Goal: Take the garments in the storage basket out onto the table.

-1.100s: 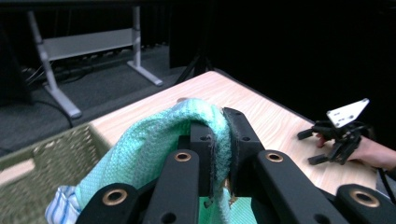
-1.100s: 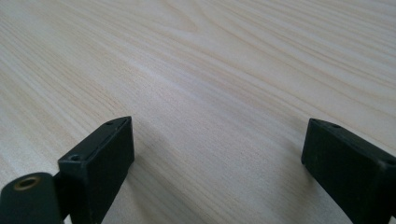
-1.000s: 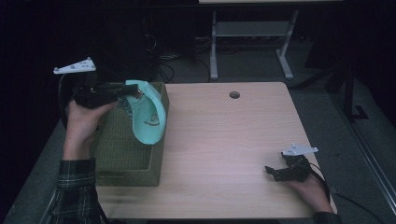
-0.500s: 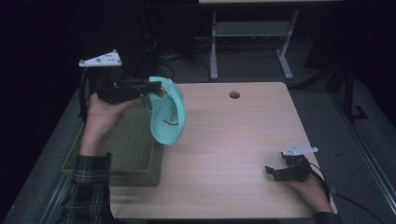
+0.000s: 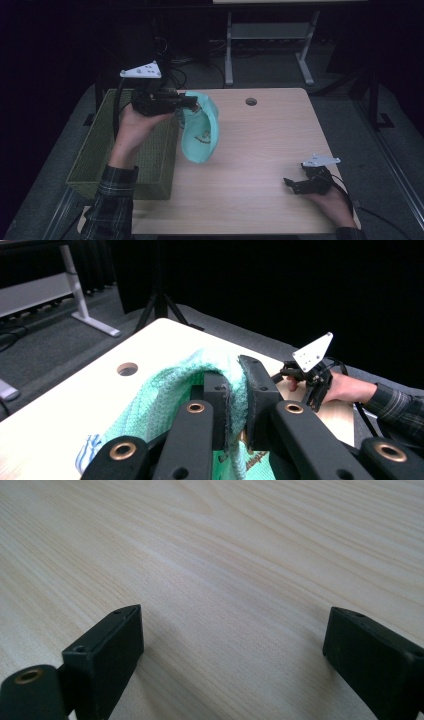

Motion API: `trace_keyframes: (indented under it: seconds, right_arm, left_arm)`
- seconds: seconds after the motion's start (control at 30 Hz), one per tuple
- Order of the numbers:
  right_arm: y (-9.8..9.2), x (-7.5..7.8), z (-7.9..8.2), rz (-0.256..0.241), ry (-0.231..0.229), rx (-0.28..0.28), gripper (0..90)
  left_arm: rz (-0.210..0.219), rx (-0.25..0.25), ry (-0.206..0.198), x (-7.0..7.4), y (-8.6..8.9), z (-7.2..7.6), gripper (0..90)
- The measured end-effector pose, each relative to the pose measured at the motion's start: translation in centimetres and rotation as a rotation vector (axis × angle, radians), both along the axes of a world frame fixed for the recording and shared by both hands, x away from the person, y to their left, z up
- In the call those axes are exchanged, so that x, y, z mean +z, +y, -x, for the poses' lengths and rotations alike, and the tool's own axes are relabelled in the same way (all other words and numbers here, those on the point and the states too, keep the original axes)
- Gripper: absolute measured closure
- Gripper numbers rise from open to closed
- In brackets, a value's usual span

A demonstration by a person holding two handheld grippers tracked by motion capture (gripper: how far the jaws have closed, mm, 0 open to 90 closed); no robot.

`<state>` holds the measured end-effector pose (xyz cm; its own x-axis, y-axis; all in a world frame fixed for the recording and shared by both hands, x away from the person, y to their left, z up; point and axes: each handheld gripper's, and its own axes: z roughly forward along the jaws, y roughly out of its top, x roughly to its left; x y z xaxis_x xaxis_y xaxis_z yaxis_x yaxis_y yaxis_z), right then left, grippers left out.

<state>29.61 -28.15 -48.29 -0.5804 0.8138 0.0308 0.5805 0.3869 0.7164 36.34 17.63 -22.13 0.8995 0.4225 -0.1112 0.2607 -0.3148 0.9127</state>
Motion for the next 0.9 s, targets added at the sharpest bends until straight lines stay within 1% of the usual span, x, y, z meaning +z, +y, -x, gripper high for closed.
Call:
trace_keyframes:
  seconds: [0.13,0.2,0.3,0.33,0.6,0.67,0.7,0.77,0.8,0.83,0.9]
  right_arm:
    - [0.0,0.0,0.0,0.000,-0.001,0.001,8.9]
    - [0.0,0.0,0.0,0.000,0.000,0.000,8.9]
    - [0.0,0.0,0.0,0.002,-0.004,0.002,8.9]
    - [0.0,0.0,0.0,0.002,-0.004,0.002,8.9]
    - [0.0,0.0,0.0,0.002,-0.004,0.003,8.9]
    - [0.0,0.0,0.0,0.001,-0.003,0.002,8.9]
    - [0.0,0.0,0.0,0.001,-0.003,0.002,8.9]
    - [0.0,0.0,0.0,0.001,-0.003,0.002,8.9]
    - [0.0,0.0,0.0,0.001,-0.003,0.002,8.9]
    - [0.0,0.0,0.0,0.001,-0.003,0.002,8.9]
    - [0.0,0.0,0.0,0.001,-0.003,0.002,8.9]
  left_arm:
    - [-0.001,-0.022,0.003,-0.6,-0.9,0.0,82.2]
    - [-0.009,-0.034,0.006,-0.9,-1.3,0.1,82.3]
    - [-0.012,-0.056,0.009,-1.6,-2.1,0.2,82.2]
    - [-0.012,-0.056,0.009,-1.6,-2.1,0.2,82.2]
    - [-0.015,-0.094,0.032,-3.4,-3.7,0.3,82.2]
    - [-0.025,-0.106,0.038,-4.2,-4.4,0.4,82.2]
    - [-0.025,-0.106,0.038,-4.2,-4.4,0.4,82.2]
    - [-0.036,-0.117,0.043,-4.8,-4.9,0.3,82.2]
    - [-0.043,-0.123,0.045,-5.3,-5.4,0.3,82.2]
    - [-0.043,-0.123,0.045,-5.3,-5.4,0.3,82.2]
    - [-0.050,-0.133,0.049,-5.9,-5.9,0.3,82.2]
